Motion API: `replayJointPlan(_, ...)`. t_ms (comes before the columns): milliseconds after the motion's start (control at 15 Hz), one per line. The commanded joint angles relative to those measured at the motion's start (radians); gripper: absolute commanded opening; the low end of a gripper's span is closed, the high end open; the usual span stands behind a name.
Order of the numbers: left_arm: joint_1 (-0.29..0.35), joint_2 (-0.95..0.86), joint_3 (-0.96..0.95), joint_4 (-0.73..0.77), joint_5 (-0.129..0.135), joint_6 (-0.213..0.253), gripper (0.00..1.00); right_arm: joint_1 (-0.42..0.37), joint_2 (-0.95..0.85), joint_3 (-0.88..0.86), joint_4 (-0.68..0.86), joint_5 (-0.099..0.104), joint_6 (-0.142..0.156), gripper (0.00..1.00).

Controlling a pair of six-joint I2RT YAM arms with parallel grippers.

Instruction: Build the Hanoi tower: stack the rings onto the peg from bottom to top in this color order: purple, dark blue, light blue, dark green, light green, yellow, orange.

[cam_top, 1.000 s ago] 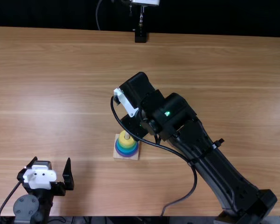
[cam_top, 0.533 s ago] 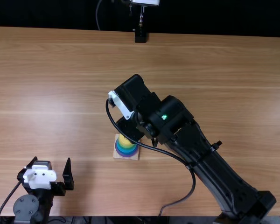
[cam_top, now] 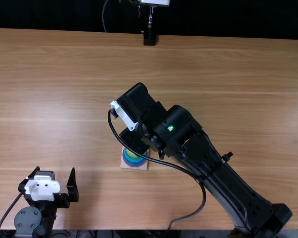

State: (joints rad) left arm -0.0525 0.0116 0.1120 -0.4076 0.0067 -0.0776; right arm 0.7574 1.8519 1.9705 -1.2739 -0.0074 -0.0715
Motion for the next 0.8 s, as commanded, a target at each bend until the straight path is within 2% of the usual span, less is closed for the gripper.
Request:
replayJointPlan(0, -0.004, -0.012, -0.112, -0.078, -0.001, 0.013, 1.00, 0.010, -0.023, 0.001, -0.014, 0.000, 0.005, 0.00)
replayJointPlan(733, -0.006, -0.012, -0.112, -0.078, -0.001, 0.013, 1.00, 0.022, -0.017, -0.021, -0.016, 0.002, 0.007, 0.00)
